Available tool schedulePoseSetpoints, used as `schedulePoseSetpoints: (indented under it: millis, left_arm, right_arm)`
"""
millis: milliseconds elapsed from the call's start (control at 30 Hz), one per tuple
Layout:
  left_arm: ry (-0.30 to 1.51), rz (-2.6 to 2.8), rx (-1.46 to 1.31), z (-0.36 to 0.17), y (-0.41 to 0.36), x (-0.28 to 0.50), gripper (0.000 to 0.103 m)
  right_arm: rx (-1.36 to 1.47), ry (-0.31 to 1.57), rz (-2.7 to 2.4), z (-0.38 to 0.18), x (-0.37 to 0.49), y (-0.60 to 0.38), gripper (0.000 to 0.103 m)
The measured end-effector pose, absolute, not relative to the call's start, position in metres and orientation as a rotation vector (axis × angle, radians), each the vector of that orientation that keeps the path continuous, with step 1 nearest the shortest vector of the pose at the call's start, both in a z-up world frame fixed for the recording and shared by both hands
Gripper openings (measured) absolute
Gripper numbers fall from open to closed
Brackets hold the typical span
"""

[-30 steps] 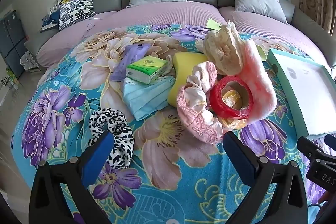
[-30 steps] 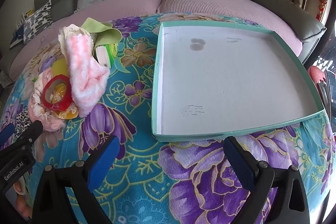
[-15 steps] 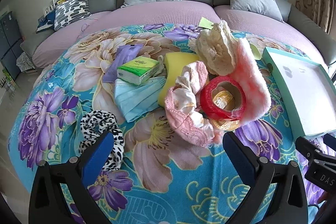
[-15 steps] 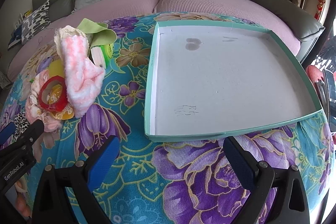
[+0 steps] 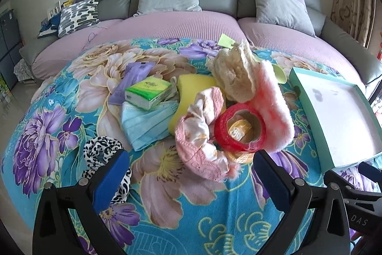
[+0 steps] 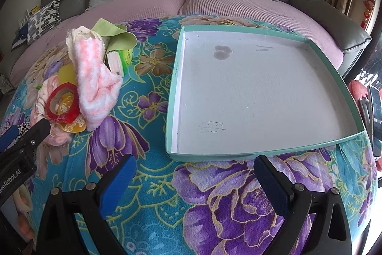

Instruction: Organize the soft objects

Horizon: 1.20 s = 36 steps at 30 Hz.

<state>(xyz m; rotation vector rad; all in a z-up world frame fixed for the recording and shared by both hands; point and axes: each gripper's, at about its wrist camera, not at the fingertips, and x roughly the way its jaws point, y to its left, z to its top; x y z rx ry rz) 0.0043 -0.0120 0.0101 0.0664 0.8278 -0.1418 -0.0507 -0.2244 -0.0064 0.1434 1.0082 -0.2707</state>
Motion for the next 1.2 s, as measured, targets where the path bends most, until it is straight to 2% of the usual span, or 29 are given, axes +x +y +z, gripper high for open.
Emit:
schedulePoseSetpoints:
  millis: [467,1200]
  left_arm:
    - [0.849,-0.147,-0.023,0.008,-0.007,0.007,0.103]
    - [0.764,-0.110,0.043,0.021,-0.012,0.002,0.103]
  right_arm:
    - [0.157,1.013,-0.250,-0.005,-0.051,-0.230,0.100]
    - [0.146,1.014,-0.248,-0.005,-0.053,-0.229,0.100]
